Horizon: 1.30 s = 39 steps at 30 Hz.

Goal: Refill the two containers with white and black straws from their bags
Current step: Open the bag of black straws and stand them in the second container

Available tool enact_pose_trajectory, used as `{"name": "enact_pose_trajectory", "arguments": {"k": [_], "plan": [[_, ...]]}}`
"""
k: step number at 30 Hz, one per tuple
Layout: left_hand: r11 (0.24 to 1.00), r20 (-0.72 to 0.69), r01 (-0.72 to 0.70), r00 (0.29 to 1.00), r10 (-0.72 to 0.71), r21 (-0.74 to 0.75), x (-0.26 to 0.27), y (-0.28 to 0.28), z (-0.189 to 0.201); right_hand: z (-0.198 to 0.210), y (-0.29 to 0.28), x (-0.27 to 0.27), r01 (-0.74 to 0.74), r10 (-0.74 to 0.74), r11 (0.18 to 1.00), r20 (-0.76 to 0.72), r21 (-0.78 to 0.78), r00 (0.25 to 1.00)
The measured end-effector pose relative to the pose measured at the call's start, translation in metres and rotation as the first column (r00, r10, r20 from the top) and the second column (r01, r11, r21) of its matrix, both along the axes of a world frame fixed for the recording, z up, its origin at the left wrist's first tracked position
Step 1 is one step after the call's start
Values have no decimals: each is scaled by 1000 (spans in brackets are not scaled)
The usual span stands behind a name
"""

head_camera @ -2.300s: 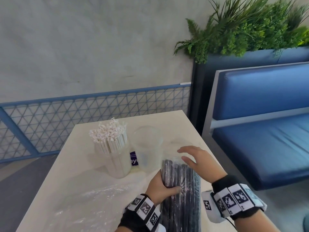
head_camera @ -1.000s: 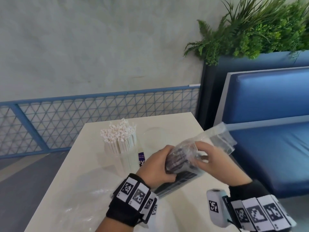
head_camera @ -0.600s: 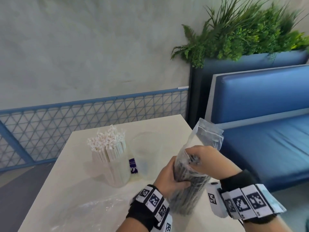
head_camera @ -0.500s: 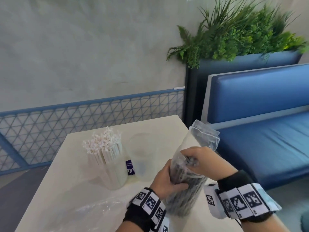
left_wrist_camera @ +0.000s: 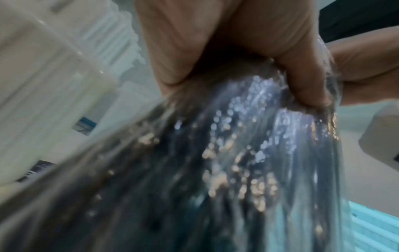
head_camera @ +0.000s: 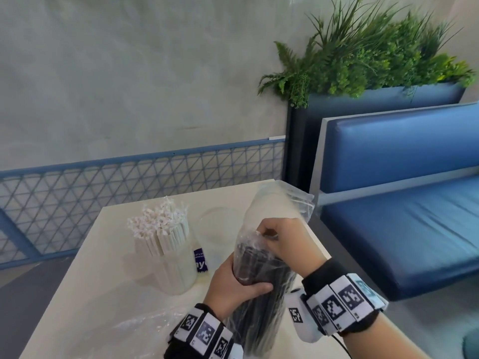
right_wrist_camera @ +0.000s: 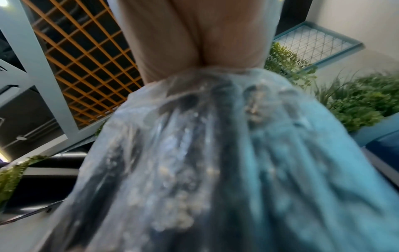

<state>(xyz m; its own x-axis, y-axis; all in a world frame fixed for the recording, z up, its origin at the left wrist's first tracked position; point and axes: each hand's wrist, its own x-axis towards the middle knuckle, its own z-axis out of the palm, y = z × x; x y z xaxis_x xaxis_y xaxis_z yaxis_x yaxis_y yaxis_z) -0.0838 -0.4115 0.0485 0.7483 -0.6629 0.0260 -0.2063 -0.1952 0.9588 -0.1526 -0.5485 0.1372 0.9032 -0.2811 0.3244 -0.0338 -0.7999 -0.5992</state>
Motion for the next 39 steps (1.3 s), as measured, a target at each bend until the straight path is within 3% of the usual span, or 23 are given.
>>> {"name": "enact_pose_trajectory", "arguments": {"k": [5,15,22,31,39], "plan": [[988,-58,-146,988,143,-52,9,30,10,12,23,30,-72,68,994,50,78,996],[941,31,-316,946,321,-122,27,86,32,47,64,72,-172,84,960,359,220,929],[910,67,-392,913,404,-136,35,108,22,17,99,83,-170,150,965,108,200,983],[909,88,-410,905,415,-73,41,105,1,-22,113,106,-133,61,896,178,424,982],[893,76,-447,890,449,-47,51,102,-6,3,107,111,-227,94,827,271,515,958]]}}
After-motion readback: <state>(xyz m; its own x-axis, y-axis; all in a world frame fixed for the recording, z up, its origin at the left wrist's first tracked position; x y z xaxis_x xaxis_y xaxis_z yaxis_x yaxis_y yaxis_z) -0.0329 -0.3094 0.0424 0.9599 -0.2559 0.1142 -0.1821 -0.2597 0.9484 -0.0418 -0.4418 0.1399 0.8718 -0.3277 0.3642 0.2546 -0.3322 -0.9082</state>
